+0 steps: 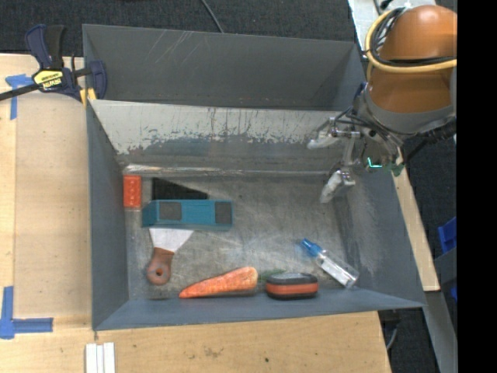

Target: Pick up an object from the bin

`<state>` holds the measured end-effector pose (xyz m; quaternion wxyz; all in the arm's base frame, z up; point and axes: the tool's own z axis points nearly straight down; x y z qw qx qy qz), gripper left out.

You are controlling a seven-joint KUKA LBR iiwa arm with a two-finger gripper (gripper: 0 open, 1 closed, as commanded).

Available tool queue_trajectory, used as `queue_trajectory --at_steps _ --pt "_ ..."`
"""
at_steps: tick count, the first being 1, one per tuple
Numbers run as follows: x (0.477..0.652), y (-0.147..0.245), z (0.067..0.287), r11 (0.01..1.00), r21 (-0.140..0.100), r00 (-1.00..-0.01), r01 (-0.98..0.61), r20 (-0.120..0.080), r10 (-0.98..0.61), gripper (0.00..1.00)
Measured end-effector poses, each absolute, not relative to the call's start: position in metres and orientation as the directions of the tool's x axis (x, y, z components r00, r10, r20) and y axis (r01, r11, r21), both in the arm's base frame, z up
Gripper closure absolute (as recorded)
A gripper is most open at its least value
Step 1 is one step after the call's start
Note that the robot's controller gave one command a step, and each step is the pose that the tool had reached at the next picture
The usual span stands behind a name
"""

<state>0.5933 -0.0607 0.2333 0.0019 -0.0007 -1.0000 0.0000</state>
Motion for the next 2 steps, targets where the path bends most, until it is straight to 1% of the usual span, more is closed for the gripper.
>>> queue_trajectory --at_steps 1,2 --pt "0.595 -0.061 0.238 1.000 -0.001 -1.000 0.001 -0.004 0.000 0.00" --pt "0.554 -0.067 0.190 0.999 -0.001 -0.999 -0.036 -0.010 -0.036 0.00"
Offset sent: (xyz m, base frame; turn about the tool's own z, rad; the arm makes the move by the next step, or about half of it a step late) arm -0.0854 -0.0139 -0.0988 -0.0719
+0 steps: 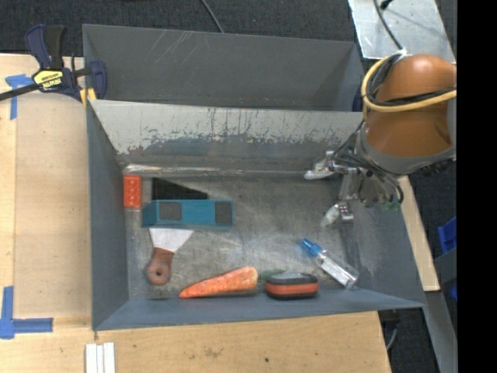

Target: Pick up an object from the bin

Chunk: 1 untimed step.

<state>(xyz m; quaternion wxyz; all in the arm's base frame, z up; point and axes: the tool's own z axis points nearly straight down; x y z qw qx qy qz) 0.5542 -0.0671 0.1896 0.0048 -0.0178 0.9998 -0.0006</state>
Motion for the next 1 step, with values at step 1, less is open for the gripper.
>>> queue_trajectory --at_steps 1 --pt "0.5366 -0.0679 0.1617 0.978 0.001 -0.978 -0.208 0.003 -0.208 0.00"
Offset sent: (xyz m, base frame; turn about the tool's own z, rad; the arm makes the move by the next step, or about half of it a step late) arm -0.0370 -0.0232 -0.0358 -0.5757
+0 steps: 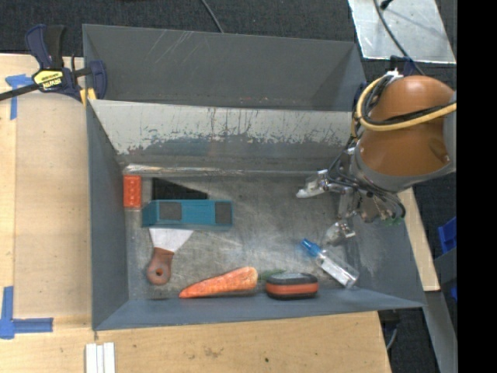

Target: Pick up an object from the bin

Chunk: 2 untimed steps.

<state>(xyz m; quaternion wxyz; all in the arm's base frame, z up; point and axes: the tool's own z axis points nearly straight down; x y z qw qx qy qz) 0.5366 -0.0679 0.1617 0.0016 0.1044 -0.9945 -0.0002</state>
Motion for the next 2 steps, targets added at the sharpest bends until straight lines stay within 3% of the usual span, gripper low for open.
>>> queue_trajectory --at_steps 1,2 --pt "0.528 -0.079 0.158 0.861 -0.001 -0.861 -0.509 -0.003 -0.509 0.00" --pt "0.510 -0.092 0.165 0.850 0.000 -0.850 -0.527 -0.001 -0.527 0.00"
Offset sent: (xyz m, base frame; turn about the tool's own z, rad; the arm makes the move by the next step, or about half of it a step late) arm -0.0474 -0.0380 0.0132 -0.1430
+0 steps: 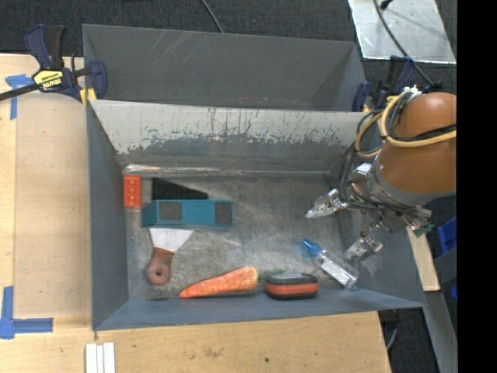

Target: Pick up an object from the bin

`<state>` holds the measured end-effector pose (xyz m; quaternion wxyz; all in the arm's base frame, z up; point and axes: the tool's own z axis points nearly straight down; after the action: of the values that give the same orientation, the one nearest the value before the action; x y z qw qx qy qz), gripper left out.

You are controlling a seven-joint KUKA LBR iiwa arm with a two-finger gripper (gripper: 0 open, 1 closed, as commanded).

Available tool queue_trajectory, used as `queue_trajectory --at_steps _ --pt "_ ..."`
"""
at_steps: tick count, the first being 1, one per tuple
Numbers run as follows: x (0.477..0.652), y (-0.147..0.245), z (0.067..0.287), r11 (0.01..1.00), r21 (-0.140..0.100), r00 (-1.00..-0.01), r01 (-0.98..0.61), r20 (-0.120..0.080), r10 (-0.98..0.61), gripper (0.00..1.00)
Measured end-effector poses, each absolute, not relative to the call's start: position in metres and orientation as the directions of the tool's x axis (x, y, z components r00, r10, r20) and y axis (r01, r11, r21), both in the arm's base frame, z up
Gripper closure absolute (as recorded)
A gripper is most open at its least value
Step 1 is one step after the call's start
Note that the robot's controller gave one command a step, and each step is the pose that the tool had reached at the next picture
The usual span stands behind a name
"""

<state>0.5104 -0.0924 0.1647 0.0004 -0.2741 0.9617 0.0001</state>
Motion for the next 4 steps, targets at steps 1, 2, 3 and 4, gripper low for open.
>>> queue_trajectory --at_steps 1,2,3,4 --pt "0.506 -0.103 0.166 0.938 0.000 -0.938 -0.346 0.000 -0.346 0.00" --pt "0.499 -0.094 0.082 0.737 -0.024 -0.737 -0.675 -0.033 -0.675 1.00" --pt "0.499 -0.094 0.082 0.737 -0.024 -0.736 -0.676 -0.033 -0.676 1.00" --pt "0.531 -0.114 0.153 0.730 -0.011 -0.730 -0.683 -0.009 -0.683 0.00"
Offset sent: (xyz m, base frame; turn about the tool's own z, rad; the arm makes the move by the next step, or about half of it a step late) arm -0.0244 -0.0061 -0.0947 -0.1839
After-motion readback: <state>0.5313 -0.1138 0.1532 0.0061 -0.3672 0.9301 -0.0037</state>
